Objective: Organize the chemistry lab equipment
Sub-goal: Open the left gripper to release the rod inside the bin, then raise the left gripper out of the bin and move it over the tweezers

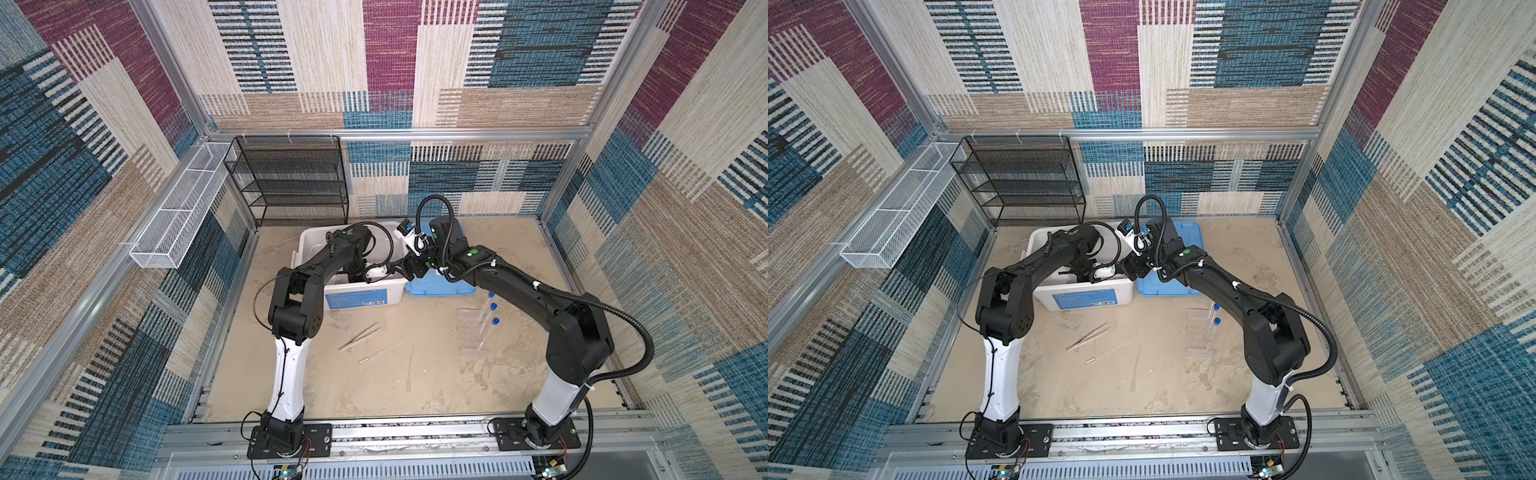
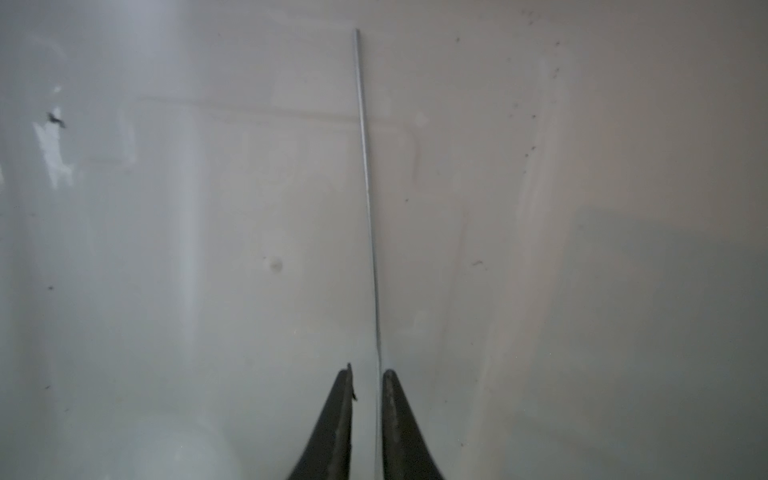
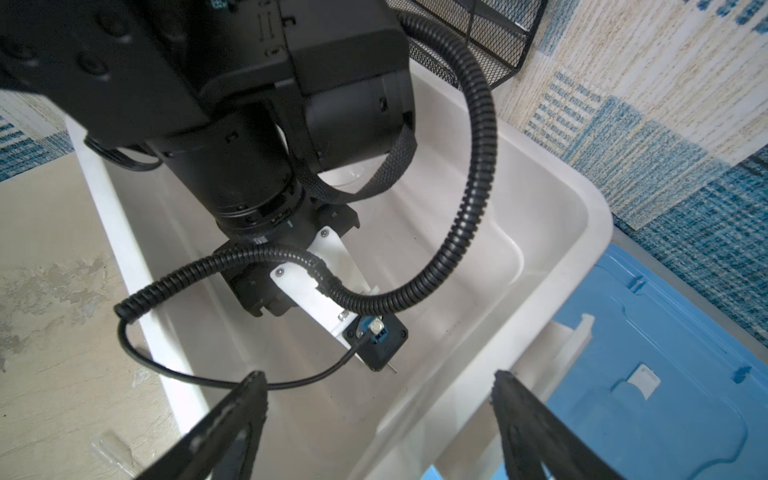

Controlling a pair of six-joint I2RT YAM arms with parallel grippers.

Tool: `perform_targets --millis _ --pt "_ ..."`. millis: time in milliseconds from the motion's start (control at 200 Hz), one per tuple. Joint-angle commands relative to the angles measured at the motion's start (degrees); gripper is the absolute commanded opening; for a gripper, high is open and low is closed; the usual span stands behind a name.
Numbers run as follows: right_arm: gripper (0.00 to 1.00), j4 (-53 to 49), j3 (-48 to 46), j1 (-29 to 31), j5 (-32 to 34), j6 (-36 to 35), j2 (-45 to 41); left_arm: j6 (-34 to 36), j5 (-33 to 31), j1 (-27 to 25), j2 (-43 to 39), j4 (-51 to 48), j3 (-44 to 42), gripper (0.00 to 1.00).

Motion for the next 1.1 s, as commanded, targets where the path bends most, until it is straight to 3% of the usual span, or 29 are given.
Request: perform_targets --millis 0,336,571,666,756,846,987,1092 --pt "0.87 2.3 0.0 0.1 0.2 0.1 -1.1 -0.4 -0.4 -0.1 -1.8 0.3 0.0 0.18" --pt "0.87 4.5 -1.1 0.1 -2.3 1.9 -5.7 -2.1 0.5 -0.1 -9.6 0.7 2.0 0.34" --pt "0.88 7.8 -5.5 0.1 -3.4 4.8 -13.7 -5.5 2.8 -0.4 -20.3 3.0 0.1 0.43" --pt "0.94 8.8 -7.8 0.1 -3.7 6.6 -17.9 -9.0 5.2 -0.6 -25.7 5.1 -2.0 0.5" --pt "0.99 9.5 -10.7 0.1 -3.0 8.4 -21.9 -12.3 7.5 -0.7 -31.5 9.6 -6.5 0.63" --pt "0.99 7.9 -12.9 0.1 -2.8 8.5 -25.0 -15.6 9.7 -1.1 -36.6 12.2 -10.2 0.99" --pt "0.99 7.0 -18.4 0.1 -2.5 7.7 -30.5 -15.2 12.2 -2.4 -44.5 12.2 -16.6 0.99" --pt "0.99 8.1 -23.4 0.1 -3.4 7.9 -34.8 -15.3 10.7 -3.1 -51.0 12.1 -22.4 0.97"
